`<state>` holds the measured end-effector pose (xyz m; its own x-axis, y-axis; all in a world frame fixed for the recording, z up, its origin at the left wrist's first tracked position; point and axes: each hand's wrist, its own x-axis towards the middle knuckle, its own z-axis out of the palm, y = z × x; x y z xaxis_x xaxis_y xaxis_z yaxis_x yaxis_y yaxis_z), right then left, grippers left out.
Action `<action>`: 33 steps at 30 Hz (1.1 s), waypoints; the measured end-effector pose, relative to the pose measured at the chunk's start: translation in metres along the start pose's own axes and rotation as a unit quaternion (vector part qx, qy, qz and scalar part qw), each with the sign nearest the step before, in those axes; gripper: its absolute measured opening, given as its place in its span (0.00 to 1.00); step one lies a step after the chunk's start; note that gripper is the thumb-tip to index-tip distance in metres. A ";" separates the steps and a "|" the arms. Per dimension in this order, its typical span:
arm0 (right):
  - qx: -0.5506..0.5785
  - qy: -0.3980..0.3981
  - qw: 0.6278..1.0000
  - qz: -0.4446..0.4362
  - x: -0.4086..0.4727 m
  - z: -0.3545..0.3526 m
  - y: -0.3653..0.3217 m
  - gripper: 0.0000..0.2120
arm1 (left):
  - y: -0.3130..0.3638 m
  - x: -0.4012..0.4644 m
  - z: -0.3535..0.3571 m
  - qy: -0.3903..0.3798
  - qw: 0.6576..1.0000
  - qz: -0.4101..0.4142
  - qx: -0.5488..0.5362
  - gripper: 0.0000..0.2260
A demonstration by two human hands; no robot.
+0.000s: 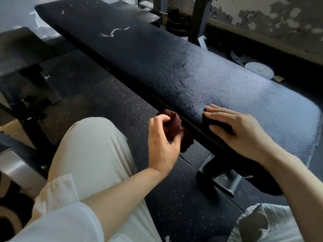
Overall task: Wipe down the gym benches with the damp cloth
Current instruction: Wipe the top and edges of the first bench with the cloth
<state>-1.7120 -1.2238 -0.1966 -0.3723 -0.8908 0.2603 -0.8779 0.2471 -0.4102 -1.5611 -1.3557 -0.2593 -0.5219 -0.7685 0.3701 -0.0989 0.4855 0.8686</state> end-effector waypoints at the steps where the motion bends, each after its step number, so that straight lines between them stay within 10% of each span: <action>1: 0.001 0.000 1.000 0.001 0.000 0.000 0.000 0.18 | 0.002 0.004 0.000 0.023 1.000 -0.009 -0.008 0.20; 6: 0.000 0.010 1.000 0.006 -0.001 0.002 0.000 0.19 | 0.003 0.014 0.002 0.083 0.995 -0.052 0.009 0.16; 11: -0.008 0.002 1.000 0.006 -0.002 0.003 -0.002 0.19 | 0.010 -0.021 0.003 -0.076 0.995 0.065 -0.006 0.14; 16: -0.003 0.005 1.000 0.019 -0.013 -0.013 0.002 0.16 | 0.009 -0.002 0.005 0.064 0.996 -0.066 -0.002 0.15; 21: -0.003 0.039 0.997 0.069 -0.031 -0.031 0.013 0.09 | 0.036 -0.050 0.012 -0.098 0.994 -0.004 -0.043 0.17; 27: -0.016 0.052 0.990 0.130 -0.054 -0.045 0.019 0.09 | 0.031 -0.045 0.018 -0.004 0.997 -0.066 -0.038 0.17; 33: -0.029 0.057 0.988 0.140 -0.058 -0.043 0.015 0.10 | 0.046 -0.097 0.032 -0.174 0.979 -0.037 -0.098 0.16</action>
<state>-1.7168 -1.1525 -0.1806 -0.6311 -0.7368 0.2425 -0.7507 0.5015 -0.4300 -1.5419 -1.2452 -0.2656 -0.7804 -0.5929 0.1984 -0.0004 0.3177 0.9482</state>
